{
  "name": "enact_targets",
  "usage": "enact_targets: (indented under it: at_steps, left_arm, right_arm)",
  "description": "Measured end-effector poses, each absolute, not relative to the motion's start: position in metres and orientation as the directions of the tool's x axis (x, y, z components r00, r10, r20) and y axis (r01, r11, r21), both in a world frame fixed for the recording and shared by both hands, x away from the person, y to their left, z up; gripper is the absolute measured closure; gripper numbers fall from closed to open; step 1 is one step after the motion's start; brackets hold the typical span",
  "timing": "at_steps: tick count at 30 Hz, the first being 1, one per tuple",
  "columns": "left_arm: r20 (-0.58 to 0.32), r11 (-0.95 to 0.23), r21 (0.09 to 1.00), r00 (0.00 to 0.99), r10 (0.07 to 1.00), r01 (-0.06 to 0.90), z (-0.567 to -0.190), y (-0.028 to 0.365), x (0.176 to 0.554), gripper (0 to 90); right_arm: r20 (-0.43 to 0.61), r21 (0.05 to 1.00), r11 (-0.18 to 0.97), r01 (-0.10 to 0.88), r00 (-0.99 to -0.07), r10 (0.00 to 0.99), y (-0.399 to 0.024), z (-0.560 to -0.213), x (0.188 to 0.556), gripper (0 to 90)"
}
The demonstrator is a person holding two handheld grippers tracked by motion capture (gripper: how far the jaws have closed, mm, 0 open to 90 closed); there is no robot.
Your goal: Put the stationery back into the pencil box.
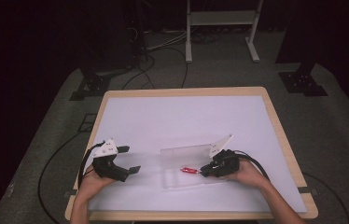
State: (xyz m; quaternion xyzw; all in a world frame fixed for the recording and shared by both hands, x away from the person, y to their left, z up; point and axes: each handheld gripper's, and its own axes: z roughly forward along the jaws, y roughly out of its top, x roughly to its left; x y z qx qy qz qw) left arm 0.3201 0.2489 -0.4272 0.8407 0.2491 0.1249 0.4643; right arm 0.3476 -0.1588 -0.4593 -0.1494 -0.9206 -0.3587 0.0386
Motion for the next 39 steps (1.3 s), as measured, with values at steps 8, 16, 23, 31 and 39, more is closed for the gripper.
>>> enact_targets:
  at_steps: [8,16,23,31,39]
  left_arm:
    - [-0.029,-0.443,0.841,0.844,0.535,0.309,-0.428,0.247,0.321,7.7]
    - [-0.031,-0.441,0.842,0.843,0.537,0.312,-0.429,0.246,0.321,7.7]
    - [-0.03,-0.439,0.843,0.841,0.54,0.312,-0.428,0.246,0.322,7.7]
    - [-0.037,-0.426,0.854,0.852,0.522,0.298,-0.426,0.244,0.32,7.7]
    - [-0.03,-0.433,0.852,0.853,0.521,0.295,-0.426,0.244,0.319,7.7]
  right_arm:
    - [0.178,0.649,0.698,0.301,-0.953,0.245,-0.16,-0.459,0.347,77.1]
    - [0.181,0.676,0.666,0.314,-0.948,0.263,-0.167,-0.453,0.347,67.3]
    - [0.167,0.706,0.629,0.326,-0.939,0.299,-0.182,-0.439,0.343,62.3]
    - [0.161,0.734,0.584,0.346,-0.925,0.345,-0.2,-0.432,0.34,58.7]
    - [0.145,0.75,0.556,0.357,-0.91,0.388,-0.216,-0.421,0.336,55.4]
